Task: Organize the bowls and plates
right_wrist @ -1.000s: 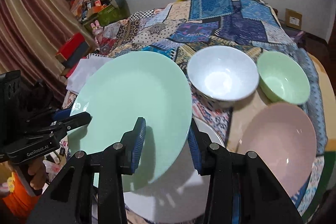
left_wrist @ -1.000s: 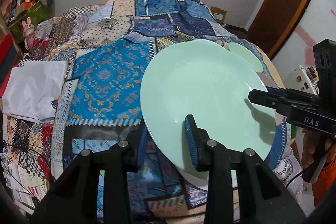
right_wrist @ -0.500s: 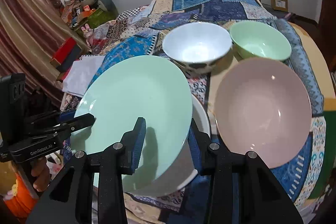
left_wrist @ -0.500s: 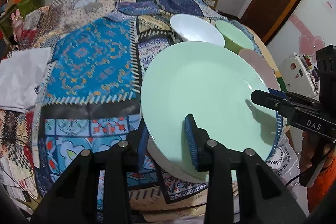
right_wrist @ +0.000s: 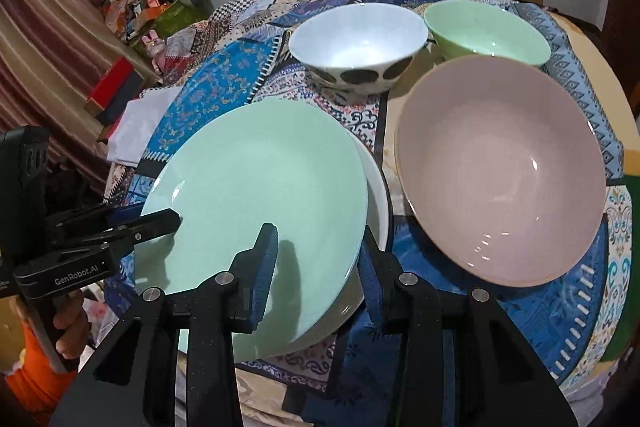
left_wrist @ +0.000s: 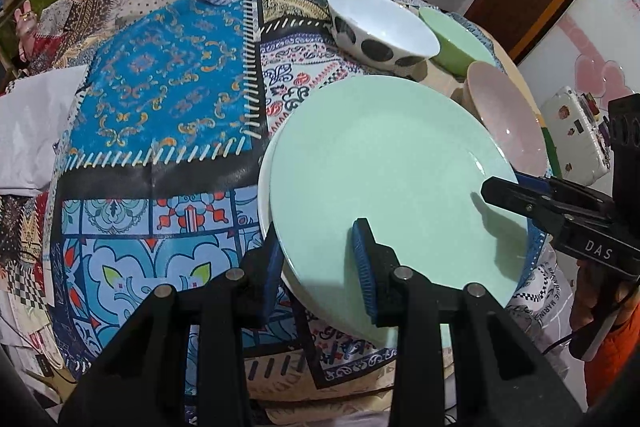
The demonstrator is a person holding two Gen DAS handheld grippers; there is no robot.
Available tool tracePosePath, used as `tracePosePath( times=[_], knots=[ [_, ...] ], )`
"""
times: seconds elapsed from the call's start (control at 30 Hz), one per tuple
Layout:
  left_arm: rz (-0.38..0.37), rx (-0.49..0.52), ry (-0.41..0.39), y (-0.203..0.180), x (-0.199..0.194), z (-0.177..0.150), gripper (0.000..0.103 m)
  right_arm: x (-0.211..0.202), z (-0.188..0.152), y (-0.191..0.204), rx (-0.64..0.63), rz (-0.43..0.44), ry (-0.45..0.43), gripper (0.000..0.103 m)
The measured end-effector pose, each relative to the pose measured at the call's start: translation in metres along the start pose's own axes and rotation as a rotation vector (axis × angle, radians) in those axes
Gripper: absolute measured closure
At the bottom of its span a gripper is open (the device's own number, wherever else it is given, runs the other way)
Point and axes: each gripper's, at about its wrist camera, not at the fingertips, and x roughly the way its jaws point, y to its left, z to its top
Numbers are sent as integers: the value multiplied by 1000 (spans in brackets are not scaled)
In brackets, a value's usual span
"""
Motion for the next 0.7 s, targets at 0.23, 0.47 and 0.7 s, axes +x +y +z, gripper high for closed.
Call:
tracePosePath(
  times=[0.23,0.47,0.7],
  knots=[
    [15,12,4,-1,5,0,69,5,-5,-3,15,-2,15,67],
    [26,14,3,-2,7,2,69,7,-6,-5,27,4,15,66],
    [29,11,3,0,6,5,69,7,-8,-4,17,13,18,66]
  ],
)
